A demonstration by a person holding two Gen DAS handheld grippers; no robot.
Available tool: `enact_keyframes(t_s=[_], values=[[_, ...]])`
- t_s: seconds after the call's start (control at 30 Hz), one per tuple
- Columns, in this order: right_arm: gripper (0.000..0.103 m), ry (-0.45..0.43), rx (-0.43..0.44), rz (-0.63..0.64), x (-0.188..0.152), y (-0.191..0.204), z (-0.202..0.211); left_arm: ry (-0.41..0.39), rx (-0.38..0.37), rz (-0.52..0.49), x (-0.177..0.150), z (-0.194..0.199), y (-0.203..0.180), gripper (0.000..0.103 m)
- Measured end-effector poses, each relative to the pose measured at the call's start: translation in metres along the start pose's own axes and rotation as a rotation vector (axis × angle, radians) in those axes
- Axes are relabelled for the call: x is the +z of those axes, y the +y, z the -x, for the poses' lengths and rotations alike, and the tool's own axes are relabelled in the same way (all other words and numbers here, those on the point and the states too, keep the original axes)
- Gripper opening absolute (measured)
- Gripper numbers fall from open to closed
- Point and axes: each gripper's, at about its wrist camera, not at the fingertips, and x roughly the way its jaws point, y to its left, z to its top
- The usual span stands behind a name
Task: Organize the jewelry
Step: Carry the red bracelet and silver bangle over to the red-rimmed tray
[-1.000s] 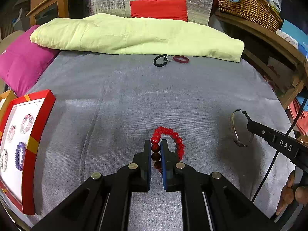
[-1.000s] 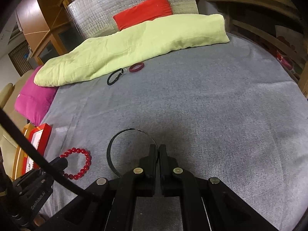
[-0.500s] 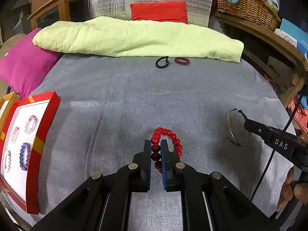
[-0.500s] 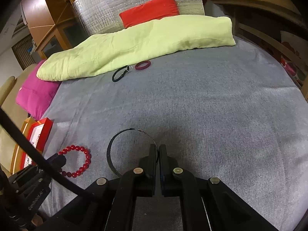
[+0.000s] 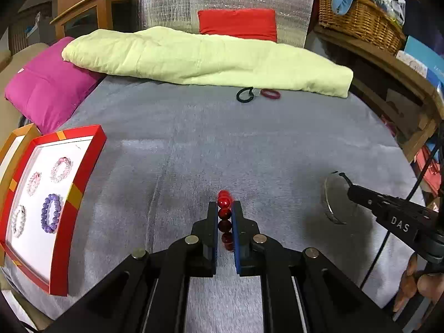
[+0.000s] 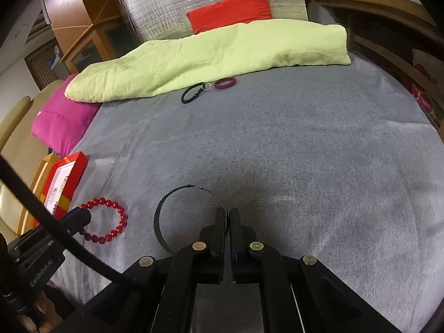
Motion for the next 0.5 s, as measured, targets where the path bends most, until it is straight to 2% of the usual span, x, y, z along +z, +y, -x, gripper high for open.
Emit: enact_keyframes(t_s=[0.5], values=[[0.004, -0.008, 0.036, 0.014, -0.023, 0.023, 0.028, -0.019, 0.004, 0.038, -0.016, 0.031, 0.022, 0.01]])
